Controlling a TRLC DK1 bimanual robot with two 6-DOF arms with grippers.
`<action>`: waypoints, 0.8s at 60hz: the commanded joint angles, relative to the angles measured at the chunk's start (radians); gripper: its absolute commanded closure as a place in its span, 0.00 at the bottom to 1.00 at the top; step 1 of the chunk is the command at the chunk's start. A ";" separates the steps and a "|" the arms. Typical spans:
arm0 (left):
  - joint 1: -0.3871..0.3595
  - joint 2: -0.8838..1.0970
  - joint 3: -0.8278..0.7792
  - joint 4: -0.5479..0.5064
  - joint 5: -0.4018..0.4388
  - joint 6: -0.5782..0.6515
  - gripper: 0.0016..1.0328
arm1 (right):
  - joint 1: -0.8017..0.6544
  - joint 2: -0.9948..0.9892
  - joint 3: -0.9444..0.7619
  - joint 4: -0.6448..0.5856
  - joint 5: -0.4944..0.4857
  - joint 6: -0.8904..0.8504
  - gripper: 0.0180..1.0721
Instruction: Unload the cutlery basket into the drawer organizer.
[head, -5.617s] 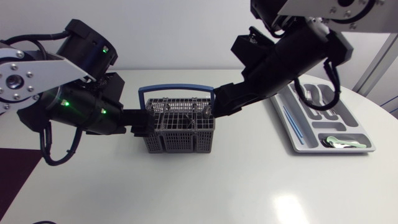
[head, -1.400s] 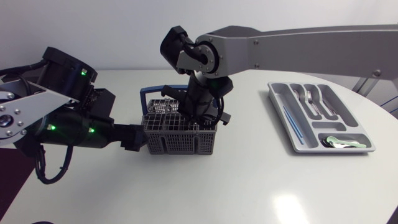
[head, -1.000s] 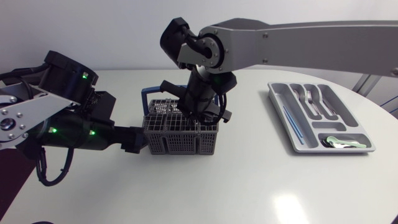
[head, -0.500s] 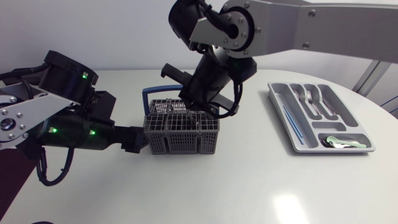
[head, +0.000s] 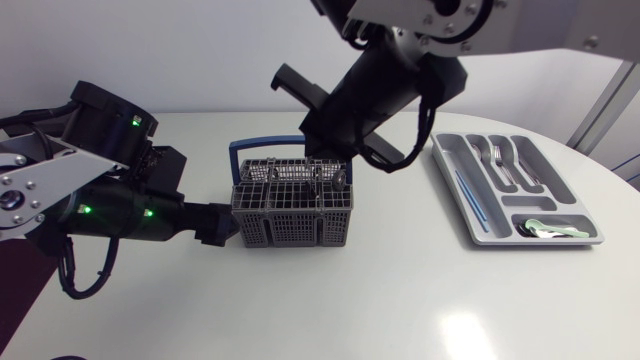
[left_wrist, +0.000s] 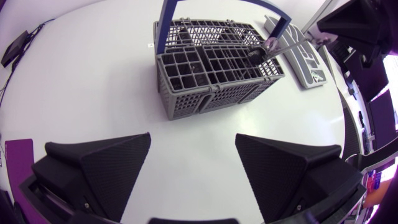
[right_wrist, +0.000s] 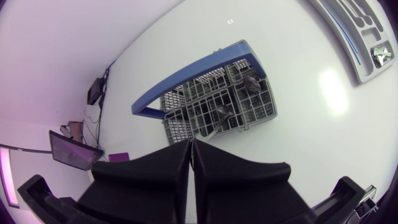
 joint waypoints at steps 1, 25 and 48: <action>-0.010 -0.009 -0.014 0.008 0.003 0.014 0.08 | -0.025 -0.045 -0.039 0.009 -0.028 0.014 0.94; -0.029 -0.005 -0.003 0.008 0.003 -0.005 0.08 | -0.151 -0.152 -0.072 -0.032 -0.229 -0.023 0.94; -0.038 -0.012 -0.002 0.006 0.003 -0.012 0.08 | -0.308 -0.175 -0.051 -0.357 -0.268 -0.294 0.94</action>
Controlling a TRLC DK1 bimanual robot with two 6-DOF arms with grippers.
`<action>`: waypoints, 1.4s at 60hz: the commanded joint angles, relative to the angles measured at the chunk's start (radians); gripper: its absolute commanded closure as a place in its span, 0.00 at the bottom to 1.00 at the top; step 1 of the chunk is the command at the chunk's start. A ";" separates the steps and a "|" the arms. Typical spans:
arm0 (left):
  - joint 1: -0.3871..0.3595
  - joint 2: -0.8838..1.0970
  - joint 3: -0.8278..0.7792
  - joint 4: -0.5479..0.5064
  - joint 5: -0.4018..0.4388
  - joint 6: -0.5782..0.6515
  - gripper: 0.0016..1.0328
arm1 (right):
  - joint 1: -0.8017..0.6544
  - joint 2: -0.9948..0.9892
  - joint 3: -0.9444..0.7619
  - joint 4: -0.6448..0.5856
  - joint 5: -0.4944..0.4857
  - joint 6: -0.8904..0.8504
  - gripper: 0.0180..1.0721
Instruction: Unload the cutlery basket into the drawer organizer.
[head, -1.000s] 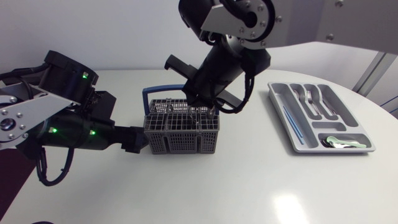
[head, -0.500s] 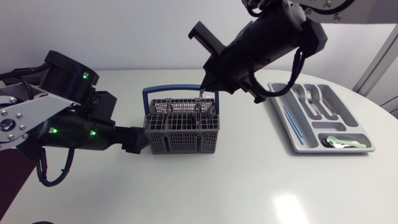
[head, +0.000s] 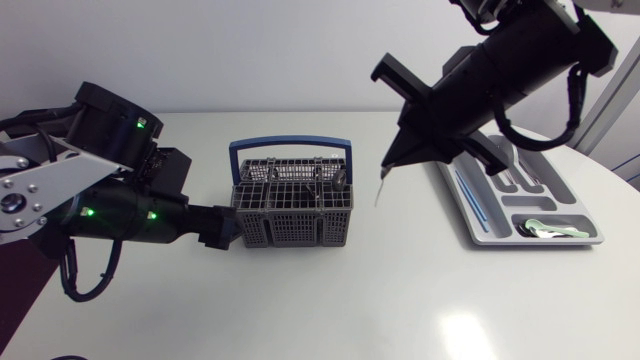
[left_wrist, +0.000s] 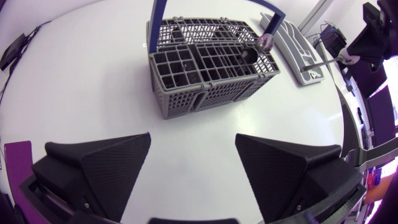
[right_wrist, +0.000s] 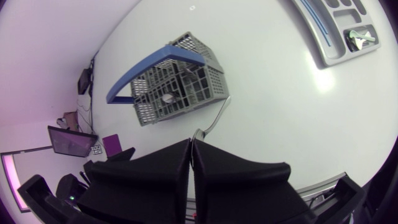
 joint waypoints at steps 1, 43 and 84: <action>-0.011 -0.012 -0.002 0.006 0.003 -0.008 0.08 | -0.046 -0.012 0.006 -0.061 -0.004 -0.102 0.94; -0.031 -0.009 0.003 0.006 0.002 -0.033 0.08 | -0.675 0.034 -0.205 0.007 0.305 -0.814 0.94; -0.067 0.014 0.041 0.008 -0.017 -0.077 0.08 | -0.825 0.318 -0.301 0.402 0.595 -1.029 0.94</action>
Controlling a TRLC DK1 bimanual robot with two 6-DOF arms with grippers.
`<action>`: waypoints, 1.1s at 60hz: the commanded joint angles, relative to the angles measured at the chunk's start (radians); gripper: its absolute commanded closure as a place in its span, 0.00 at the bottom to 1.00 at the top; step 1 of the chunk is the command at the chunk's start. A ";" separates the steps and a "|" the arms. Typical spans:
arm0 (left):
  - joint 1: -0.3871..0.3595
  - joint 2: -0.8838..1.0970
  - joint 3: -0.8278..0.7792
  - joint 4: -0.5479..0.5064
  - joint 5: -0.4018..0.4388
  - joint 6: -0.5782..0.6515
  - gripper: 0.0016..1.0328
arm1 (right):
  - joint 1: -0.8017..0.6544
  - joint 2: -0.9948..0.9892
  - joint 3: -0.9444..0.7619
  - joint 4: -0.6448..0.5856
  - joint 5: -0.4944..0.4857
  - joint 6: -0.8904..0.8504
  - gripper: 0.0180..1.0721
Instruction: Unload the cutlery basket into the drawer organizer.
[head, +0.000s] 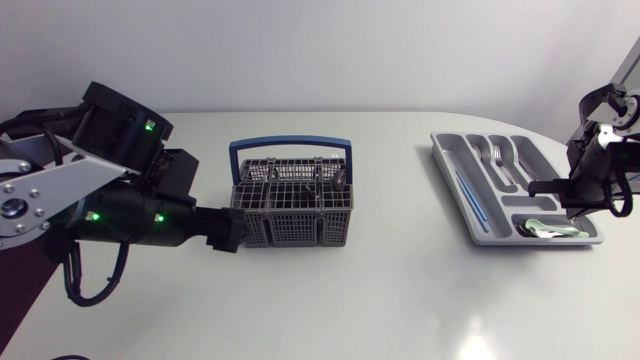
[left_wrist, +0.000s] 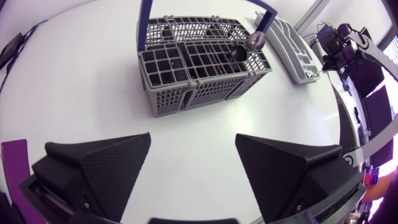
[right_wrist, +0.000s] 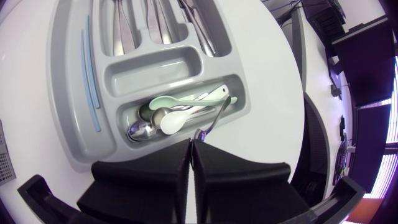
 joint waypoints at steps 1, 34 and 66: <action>-0.013 0.018 0.036 0.011 -0.008 -0.028 0.08 | -0.012 0.051 -0.020 0.032 0.013 -0.046 0.94; -0.096 0.145 0.160 0.025 -0.058 -0.434 0.06 | 0.002 0.085 -0.129 0.126 0.032 -0.135 0.11; -0.159 0.198 0.264 -0.001 -0.115 -0.618 0.05 | 0.025 -0.130 -0.121 0.015 -0.078 -0.086 0.05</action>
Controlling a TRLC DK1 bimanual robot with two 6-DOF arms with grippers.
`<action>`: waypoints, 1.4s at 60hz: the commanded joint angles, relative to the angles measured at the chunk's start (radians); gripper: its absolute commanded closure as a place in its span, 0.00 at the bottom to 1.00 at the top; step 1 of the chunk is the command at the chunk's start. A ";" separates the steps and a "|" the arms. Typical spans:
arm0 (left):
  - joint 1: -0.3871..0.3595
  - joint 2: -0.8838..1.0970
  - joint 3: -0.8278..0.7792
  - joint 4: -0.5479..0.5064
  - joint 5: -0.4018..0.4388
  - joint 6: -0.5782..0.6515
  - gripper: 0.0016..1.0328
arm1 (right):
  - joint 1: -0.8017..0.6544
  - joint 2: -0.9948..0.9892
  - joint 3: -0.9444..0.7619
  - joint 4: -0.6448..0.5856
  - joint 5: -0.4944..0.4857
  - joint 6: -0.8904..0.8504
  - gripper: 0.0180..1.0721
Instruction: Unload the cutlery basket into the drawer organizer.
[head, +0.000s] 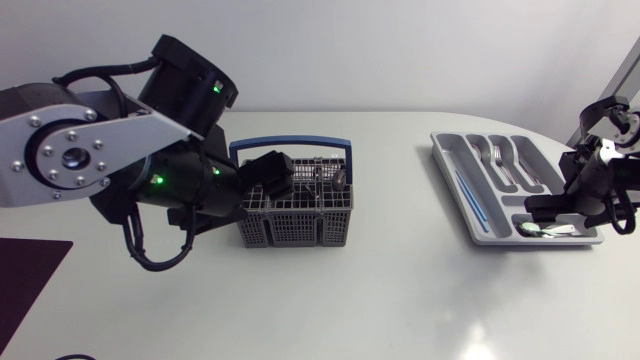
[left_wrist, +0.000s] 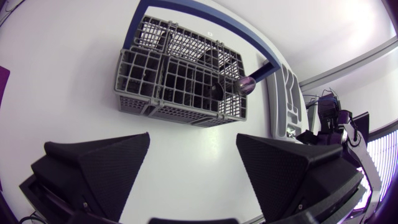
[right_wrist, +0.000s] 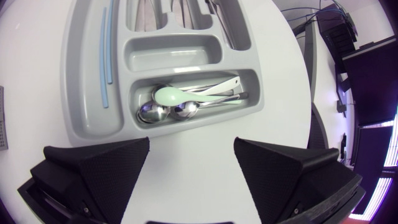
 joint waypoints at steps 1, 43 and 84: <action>-0.005 0.021 0.054 -0.007 -0.010 -0.035 0.05 | 0.017 -0.048 0.011 -0.048 -0.030 0.031 0.05; 0.018 0.213 0.226 -0.067 -0.021 -0.280 0.09 | 0.275 -0.191 -0.057 -0.169 -0.159 0.249 0.05; 0.096 0.359 0.395 -0.184 0.136 -0.375 0.09 | 0.597 -0.210 -0.069 -0.161 -0.190 0.433 0.05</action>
